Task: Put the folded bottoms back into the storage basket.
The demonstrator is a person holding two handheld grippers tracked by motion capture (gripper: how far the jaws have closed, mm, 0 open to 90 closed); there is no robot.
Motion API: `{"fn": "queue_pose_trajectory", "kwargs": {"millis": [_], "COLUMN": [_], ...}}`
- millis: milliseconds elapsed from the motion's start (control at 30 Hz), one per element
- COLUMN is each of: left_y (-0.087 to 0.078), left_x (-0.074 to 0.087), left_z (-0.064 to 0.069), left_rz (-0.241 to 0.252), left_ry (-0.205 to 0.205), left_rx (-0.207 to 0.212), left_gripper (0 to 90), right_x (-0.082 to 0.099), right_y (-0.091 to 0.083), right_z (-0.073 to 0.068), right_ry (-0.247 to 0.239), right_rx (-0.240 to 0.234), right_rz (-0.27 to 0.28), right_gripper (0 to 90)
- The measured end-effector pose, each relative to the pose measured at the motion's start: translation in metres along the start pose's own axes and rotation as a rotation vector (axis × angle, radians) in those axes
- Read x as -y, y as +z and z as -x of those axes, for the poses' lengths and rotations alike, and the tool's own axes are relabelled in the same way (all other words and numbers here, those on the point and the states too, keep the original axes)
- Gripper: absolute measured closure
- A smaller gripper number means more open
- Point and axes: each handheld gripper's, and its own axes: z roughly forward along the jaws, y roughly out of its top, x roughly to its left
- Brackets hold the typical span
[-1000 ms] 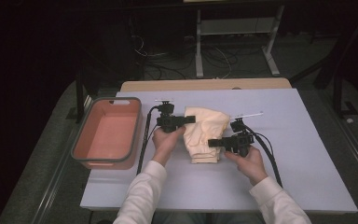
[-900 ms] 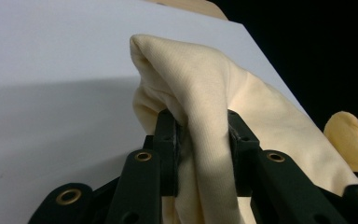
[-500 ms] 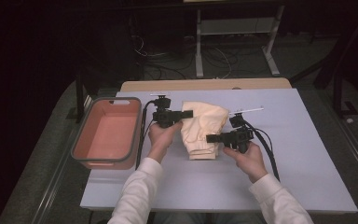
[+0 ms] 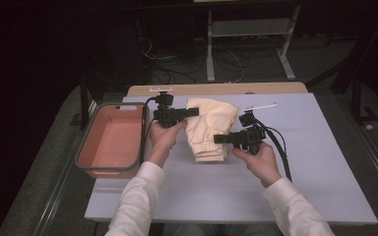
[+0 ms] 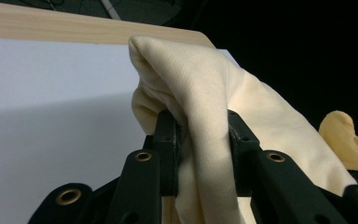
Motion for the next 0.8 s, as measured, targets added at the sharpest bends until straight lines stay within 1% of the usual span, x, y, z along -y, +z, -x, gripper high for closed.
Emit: {"fn": "queue_pose_trajectory", "kwargs": {"millis": [67,100,233,400,600,633,667,733,800], "left_y": [-0.004,-0.006,-0.016,-0.023,-0.036,-0.038,-0.043,-0.045,-0.05], "left_x": [-0.002,-0.003,-0.007,-0.011,-0.018,-0.02,-0.022,-0.024,-0.026], "left_z": [0.0,0.0,-0.001,0.0,0.0,0.001,0.001,0.001,0.002], "left_rz": [0.005,0.007,0.018,0.027,0.042,0.044,0.046,0.05,0.054], "left_ry": [0.004,0.007,0.005,0.012,0.021,0.021,0.027,0.027,0.034], "left_rx": [-0.002,-0.003,-0.004,-0.007,-0.013,-0.013,-0.015,-0.016,-0.02], "left_gripper": [70.1,70.1,70.1,70.1,70.2,70.2,70.2,70.1,70.2], "right_x": [-0.004,-0.004,-0.011,-0.015,-0.023,-0.023,-0.026,-0.027,-0.031], "right_y": [0.0,0.0,0.0,0.001,0.002,0.002,0.002,0.002,0.003], "right_z": [-0.005,-0.005,-0.014,-0.02,-0.032,-0.032,-0.036,-0.037,-0.043], "right_ry": [-0.01,-0.01,-0.026,-0.033,-0.051,-0.051,-0.058,-0.062,-0.069], "right_rx": [-0.002,-0.002,-0.002,-0.006,-0.009,-0.009,-0.01,-0.012,-0.012], "right_rz": [0.003,0.003,0.003,0.003,0.012,0.012,0.015,0.014,0.016], "right_gripper": [62.0,62.0,62.0,62.0,61.9,61.9,61.8,61.8,61.8]}}
